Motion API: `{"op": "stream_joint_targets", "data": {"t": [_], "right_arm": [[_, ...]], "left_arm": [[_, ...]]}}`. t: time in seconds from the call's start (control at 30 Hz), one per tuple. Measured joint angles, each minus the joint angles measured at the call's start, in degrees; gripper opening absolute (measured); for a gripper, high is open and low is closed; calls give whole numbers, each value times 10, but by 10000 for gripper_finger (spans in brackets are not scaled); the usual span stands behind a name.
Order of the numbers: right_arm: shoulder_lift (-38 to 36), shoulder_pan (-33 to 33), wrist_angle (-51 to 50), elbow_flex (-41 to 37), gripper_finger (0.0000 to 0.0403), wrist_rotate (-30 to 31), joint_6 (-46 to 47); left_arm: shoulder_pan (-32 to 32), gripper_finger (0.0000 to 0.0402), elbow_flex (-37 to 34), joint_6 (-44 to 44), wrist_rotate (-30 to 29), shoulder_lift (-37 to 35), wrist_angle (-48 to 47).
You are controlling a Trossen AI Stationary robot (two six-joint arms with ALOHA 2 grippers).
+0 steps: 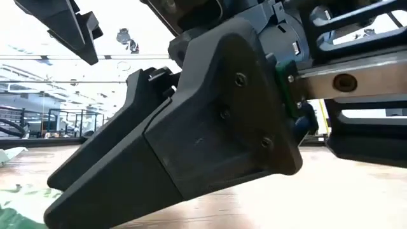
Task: Pick and place items into bin
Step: Put the stevia packet into the bottom transparent bin
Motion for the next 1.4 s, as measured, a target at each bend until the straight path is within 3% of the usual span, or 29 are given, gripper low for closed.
{"op": "stream_joint_targets", "data": {"t": [0.63, 0.8, 1.07, 1.4], "right_arm": [[-18, 0, -25, -2, 12, 18, 59], [-72, 6, -98, -4, 8, 39, 59], [-241, 25, -399, -3, 3, 148, 114], [-423, 103, -826, -7, 6, 259, 454]], "left_arm": [[-34, 189, 0, -15, 0, 0, 0], [-34, 188, 0, -37, 0, 0, 2], [-34, 188, 0, -41, 0, 0, 4], [-33, 188, 0, -39, -8, 0, 14]]}}
